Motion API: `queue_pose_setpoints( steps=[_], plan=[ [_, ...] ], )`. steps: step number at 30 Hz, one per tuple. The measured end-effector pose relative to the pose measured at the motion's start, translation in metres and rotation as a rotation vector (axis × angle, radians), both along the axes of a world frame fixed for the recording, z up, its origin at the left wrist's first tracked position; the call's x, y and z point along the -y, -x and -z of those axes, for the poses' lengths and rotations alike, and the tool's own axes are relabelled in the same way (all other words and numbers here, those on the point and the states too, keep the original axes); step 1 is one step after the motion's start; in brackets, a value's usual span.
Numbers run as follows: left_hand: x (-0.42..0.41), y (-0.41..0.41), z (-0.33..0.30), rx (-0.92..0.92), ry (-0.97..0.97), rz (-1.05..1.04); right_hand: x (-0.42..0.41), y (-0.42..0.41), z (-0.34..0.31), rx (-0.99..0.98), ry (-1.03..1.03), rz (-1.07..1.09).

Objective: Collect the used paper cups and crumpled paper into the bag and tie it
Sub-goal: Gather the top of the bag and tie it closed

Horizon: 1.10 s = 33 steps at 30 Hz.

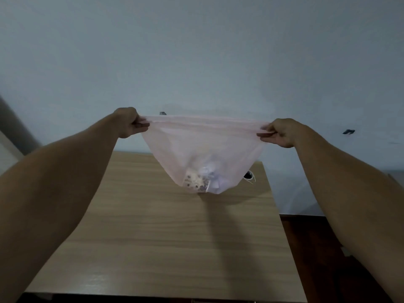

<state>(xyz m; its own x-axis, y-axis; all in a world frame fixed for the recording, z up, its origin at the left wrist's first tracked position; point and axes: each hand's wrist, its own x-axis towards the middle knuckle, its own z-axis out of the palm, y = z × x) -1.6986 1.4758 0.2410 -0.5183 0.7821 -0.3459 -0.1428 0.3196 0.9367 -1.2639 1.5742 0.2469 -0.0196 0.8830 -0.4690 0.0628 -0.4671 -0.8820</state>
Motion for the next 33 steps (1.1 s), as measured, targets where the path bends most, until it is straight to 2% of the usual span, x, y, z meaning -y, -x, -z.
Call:
queue_pose_setpoints(
  steps=[1, 3, 5, 7, 8, 11, 15, 22, 28, 33],
  plan=[
    [0.0, 0.001, 0.004, -0.022, -0.036, -0.018, 0.0, -0.001, 0.002, -0.015, -0.034, -0.025],
    [0.001, 0.002, 0.006, 0.109, -0.099, 0.006, 0.005, -0.004, 0.007, 0.024, -0.13, -0.136],
    [0.003, 0.005, 0.014, 0.112, -0.121, 0.075, 0.01, -0.007, 0.014, 0.248, -0.256, -0.244],
    [0.007, 0.007, 0.024, -0.116, -0.132, 0.085, 0.013, -0.01, 0.022, 0.482, -0.381, -0.268],
    [0.006, 0.01, 0.029, -0.182, -0.116, 0.075, 0.014, -0.012, 0.026, 0.526, -0.426, -0.237],
    [0.012, 0.01, 0.034, -0.193, -0.136, 0.083, 0.019, -0.015, 0.032, 0.43, -0.465, -0.152],
    [0.016, 0.006, 0.04, -0.162, -0.127, 0.072, 0.023, -0.016, 0.035, 0.36, -0.356, -0.189],
    [0.024, 0.002, 0.05, 0.076, -0.025, 0.044, 0.033, -0.008, 0.048, 0.335, -0.161, -0.077],
    [0.02, 0.001, 0.076, -0.101, 0.11, -0.053, 0.049, 0.002, 0.055, 0.365, -0.088, -0.035],
    [0.017, -0.007, 0.086, -0.132, 0.149, -0.151, 0.056, 0.008, 0.064, 0.386, -0.053, -0.016]
  ],
)
